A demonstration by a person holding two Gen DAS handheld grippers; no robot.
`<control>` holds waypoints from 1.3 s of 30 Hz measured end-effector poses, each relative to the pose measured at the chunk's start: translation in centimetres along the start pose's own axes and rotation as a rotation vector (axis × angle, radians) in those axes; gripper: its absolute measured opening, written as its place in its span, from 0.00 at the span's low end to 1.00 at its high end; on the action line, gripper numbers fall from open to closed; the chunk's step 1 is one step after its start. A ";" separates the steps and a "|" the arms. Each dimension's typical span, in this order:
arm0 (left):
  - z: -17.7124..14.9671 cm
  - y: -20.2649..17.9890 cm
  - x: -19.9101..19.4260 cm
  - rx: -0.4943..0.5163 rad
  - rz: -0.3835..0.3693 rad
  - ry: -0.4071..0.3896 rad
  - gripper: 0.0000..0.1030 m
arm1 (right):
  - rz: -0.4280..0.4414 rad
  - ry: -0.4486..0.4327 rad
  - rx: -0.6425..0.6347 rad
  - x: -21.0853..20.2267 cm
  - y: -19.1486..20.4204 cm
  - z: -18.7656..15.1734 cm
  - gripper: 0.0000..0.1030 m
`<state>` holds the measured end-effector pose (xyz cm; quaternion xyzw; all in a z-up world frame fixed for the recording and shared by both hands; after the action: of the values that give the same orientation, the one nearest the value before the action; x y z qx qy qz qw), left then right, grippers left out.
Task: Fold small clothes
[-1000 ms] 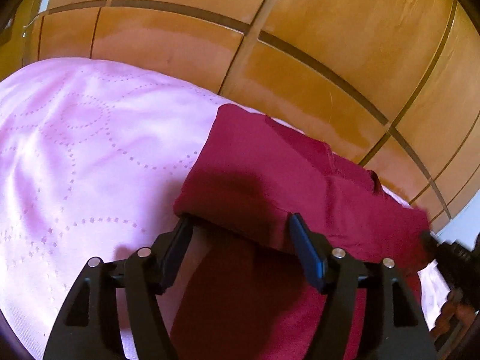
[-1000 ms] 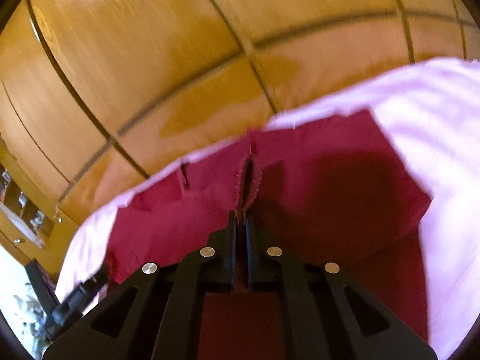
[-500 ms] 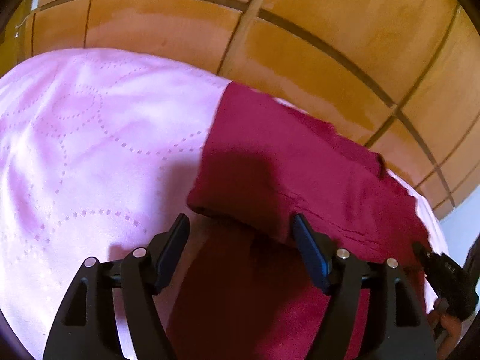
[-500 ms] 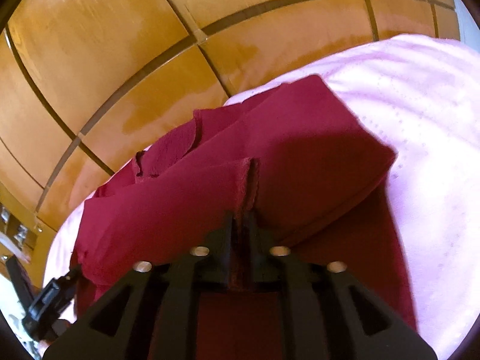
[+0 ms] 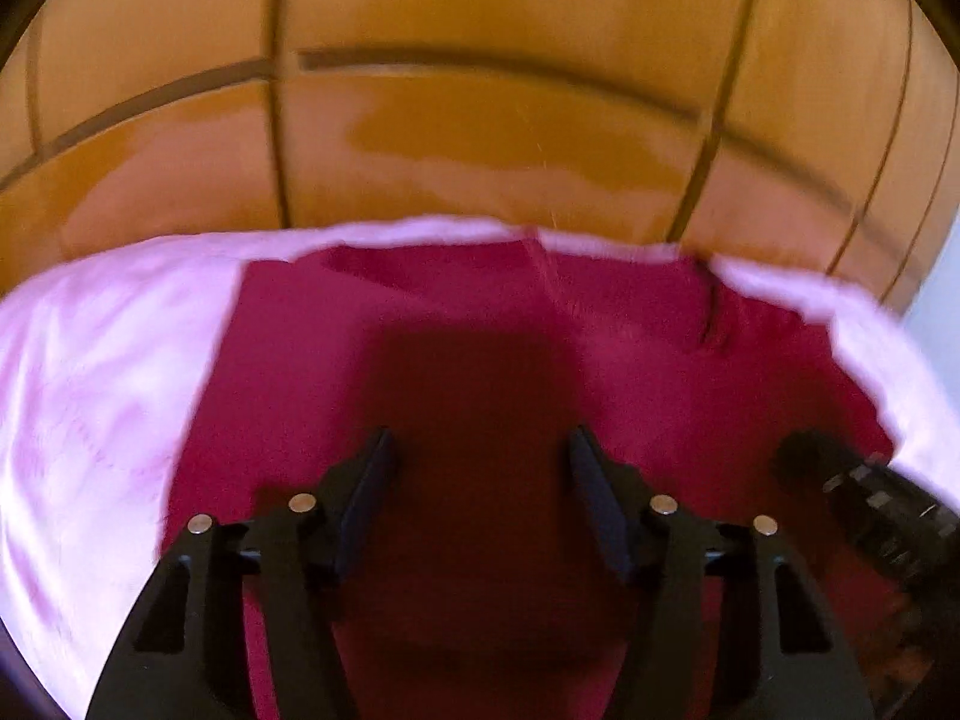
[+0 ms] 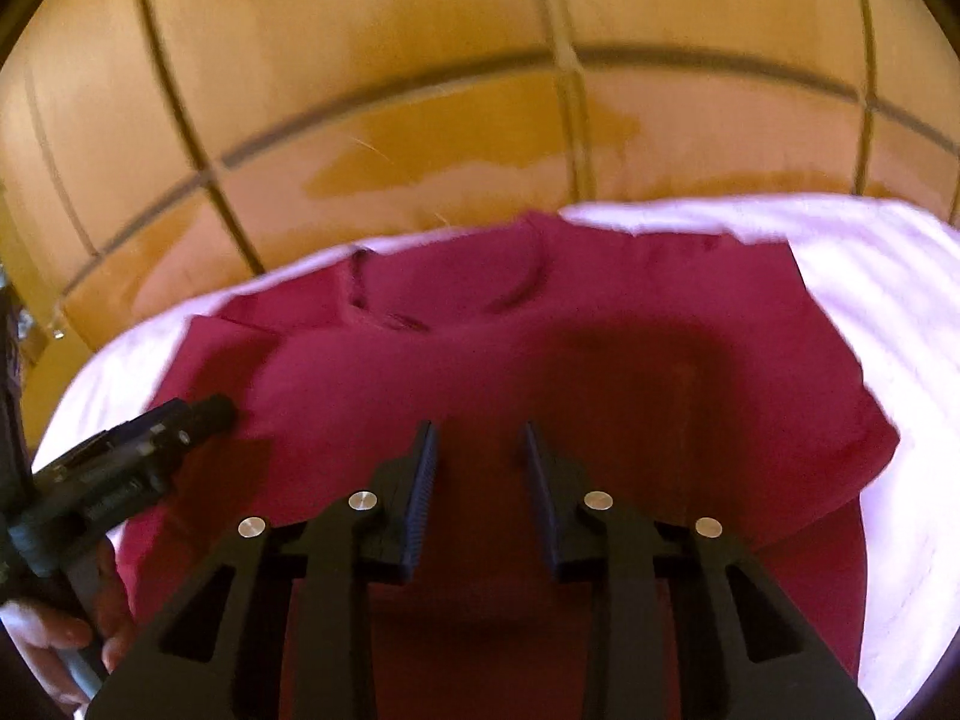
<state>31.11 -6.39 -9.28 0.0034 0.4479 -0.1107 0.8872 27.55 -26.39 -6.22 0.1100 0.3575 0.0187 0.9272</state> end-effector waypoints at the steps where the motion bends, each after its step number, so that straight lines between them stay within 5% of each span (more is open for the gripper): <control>1: -0.2 0.0 1.2 0.013 0.023 0.021 0.60 | -0.007 0.005 0.015 0.2 -0.7 -0.1 0.23; 3: -0.5 0.3 2.1 0.005 0.012 0.023 0.62 | 0.001 0.004 0.062 0.4 -2.2 -0.6 0.16; 6: -0.4 0.4 2.5 -0.006 0.017 0.011 0.62 | 0.061 -0.018 0.122 0.8 -3.5 -1.2 0.15; 13: -0.5 0.9 1.9 -0.013 -0.009 0.003 0.68 | 0.050 -0.038 0.107 0.5 -3.3 -1.3 0.15; 16: -1.7 1.8 -0.4 -0.020 0.015 -0.009 0.83 | 0.111 -0.034 0.156 -1.4 -3.7 -1.6 0.34; 17: -2.4 2.3 -1.3 -0.033 -0.006 -0.017 0.83 | 0.125 -0.054 0.179 -2.8 -3.9 -2.2 0.49; 18: -2.9 2.7 -2.0 -0.044 -0.028 -0.023 0.83 | 0.134 -0.074 0.192 -4.0 -4.0 -3.0 0.52; 23: -6.7 4.3 -6.3 -0.102 -0.071 -0.076 0.91 | 0.104 -0.080 0.173 -8.5 -4.1 -8.4 0.52; 28: -9.6 5.1 -7.7 -0.133 -0.082 -0.049 0.93 | 0.085 -0.056 0.197 -10.7 -5.5 -12.7 0.52; 35: -14.0 8.3 -8.7 -0.267 -0.100 0.030 0.94 | 0.065 0.003 0.130 -11.7 -6.7 -14.7 0.52; 39: -15.4 8.6 -10.2 -0.204 -0.078 0.033 0.94 | 0.060 -0.001 0.116 -13.4 -7.8 -15.4 0.52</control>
<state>14.79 5.56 -11.18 -0.1023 0.4709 -0.0990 0.8706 6.93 -32.61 -10.16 0.1745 0.3543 0.0258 0.9184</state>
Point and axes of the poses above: each gripper's, at about its wrist camera, not at the fingertips, and x roughly the way its jaws point, y to its left, z to its top, the point moved 3 cm from there along x, roughly the way its jaws point, and after that the axes turned 6 degrees about y, right-handed, at the moved point
